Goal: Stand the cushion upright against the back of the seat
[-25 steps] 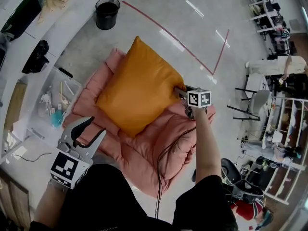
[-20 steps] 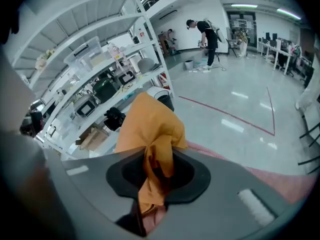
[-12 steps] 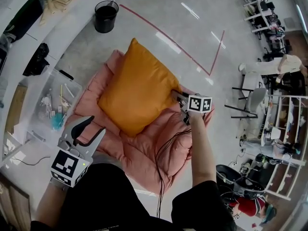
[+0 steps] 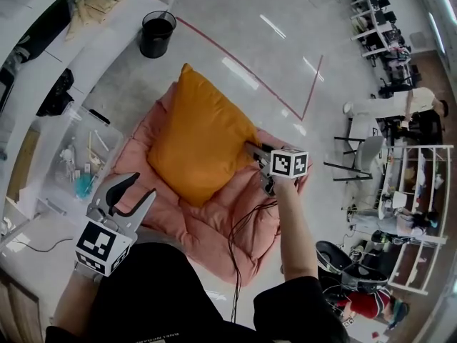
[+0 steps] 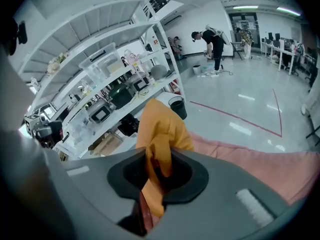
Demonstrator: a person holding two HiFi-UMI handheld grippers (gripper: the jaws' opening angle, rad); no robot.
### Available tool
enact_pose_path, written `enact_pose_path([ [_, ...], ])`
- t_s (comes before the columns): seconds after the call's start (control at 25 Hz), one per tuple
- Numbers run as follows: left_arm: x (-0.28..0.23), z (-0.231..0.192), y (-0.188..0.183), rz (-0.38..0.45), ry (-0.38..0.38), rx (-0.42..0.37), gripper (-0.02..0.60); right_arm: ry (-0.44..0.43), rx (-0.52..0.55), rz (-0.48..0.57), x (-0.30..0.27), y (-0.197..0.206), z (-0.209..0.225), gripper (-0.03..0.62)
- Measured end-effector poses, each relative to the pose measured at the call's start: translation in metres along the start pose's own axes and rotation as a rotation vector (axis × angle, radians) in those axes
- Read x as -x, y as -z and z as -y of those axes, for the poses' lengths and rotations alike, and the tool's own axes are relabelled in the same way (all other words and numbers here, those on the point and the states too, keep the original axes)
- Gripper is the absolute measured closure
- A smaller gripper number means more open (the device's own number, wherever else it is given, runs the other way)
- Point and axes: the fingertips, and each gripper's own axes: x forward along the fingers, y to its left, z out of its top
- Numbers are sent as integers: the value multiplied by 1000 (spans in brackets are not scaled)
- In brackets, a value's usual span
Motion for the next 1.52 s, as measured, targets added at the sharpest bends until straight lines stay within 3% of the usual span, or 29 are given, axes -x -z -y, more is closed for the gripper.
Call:
enact_pose_path([
  [0.56,59,-49,-4,68,4,24,399,4,-57,105,12,-48,-109,537],
  [0.88,83,-72,-19,119,39,25,399,66,-25,185,21,-95,-159,539],
  [1.52,125,-118,-21,150,66,17,400,90,-228,508,-11,-161,-224,545],
])
